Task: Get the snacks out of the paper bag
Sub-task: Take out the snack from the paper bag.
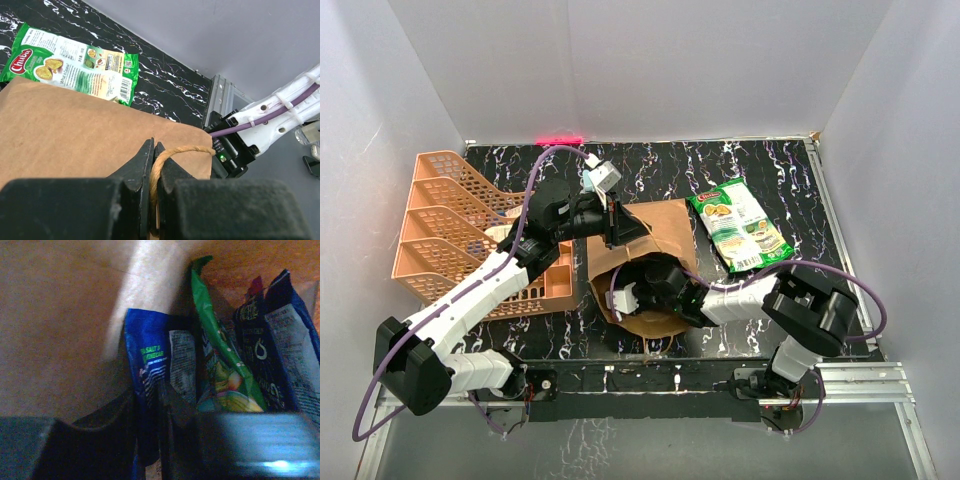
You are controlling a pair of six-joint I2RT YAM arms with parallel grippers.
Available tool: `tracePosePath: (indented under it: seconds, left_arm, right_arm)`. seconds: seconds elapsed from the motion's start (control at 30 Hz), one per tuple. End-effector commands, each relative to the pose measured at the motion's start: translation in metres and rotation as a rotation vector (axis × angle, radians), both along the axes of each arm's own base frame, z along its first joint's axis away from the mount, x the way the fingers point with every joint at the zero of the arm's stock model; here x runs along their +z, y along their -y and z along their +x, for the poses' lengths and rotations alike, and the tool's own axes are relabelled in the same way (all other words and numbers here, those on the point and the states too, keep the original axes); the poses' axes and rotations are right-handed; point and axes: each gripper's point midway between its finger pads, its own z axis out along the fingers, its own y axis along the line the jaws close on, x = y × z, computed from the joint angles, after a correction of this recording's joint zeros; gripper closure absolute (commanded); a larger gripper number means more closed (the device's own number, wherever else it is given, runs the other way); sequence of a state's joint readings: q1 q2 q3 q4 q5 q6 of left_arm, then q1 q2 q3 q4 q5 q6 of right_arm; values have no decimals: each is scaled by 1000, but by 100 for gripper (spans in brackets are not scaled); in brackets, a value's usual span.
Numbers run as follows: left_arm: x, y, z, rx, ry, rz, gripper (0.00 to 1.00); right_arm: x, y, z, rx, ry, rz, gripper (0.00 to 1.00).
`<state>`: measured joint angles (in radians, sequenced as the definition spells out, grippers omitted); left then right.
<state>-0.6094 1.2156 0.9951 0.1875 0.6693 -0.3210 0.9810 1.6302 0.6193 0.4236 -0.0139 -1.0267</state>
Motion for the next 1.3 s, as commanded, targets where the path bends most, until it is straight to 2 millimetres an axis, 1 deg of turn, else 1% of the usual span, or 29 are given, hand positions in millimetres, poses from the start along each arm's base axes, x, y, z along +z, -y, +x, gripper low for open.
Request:
tracePosePath:
  seconds: [0.0,0.1,0.23,0.3,0.43,0.47,0.57,0.7,0.77,0.87,0.93,1.0,1.1,1.13,1.17,1.27]
  left_arm:
    - [30,-4,-1,-1,78,-55,100]
    - [29,-5,1,4,74,-56,100]
    - [27,-6,5,20,69,-54,100]
    - [26,-7,7,28,65,-54,100]
    - [23,-9,12,42,59,-50,100]
    - [22,-9,13,47,57,-48,100]
    - [18,-9,15,51,50,-39,100]
    - [15,-10,19,67,53,-24,100]
    - [13,-11,21,78,54,-16,100]
    - [11,-12,23,85,53,-7,100]
    - [9,-11,24,86,50,-4,100]
    - [8,-11,24,84,46,-2,100]
    - [7,-10,25,81,39,0,100]
    - [6,-10,25,83,39,0,100]
    - [5,-10,25,82,36,1,100]
    - [4,-10,26,84,33,4,100]
  right_arm:
    - [46,-20,19,-25,70,121,82]
    - [55,-18,12,-34,7,139,92]
    - [71,-13,-8,-38,-111,200,93]
    - [88,-8,-19,-46,-152,269,93]
    - [117,3,-46,-27,-219,377,93]
    - [120,6,-56,-13,-244,387,93]
    - [142,15,-83,37,-317,445,93]
    - [182,34,-120,96,-422,528,93]
    - [205,44,-138,111,-491,575,93]
    - [241,62,-160,90,-618,649,93]
    - [263,73,-171,47,-702,694,93]
    - [285,84,-172,-53,-789,766,93]
    - [315,101,-166,-213,-872,868,93]
    - [326,105,-161,-257,-874,908,93]
    - [345,112,-156,-291,-864,968,93]
    - [381,128,-131,-410,-780,1110,93]
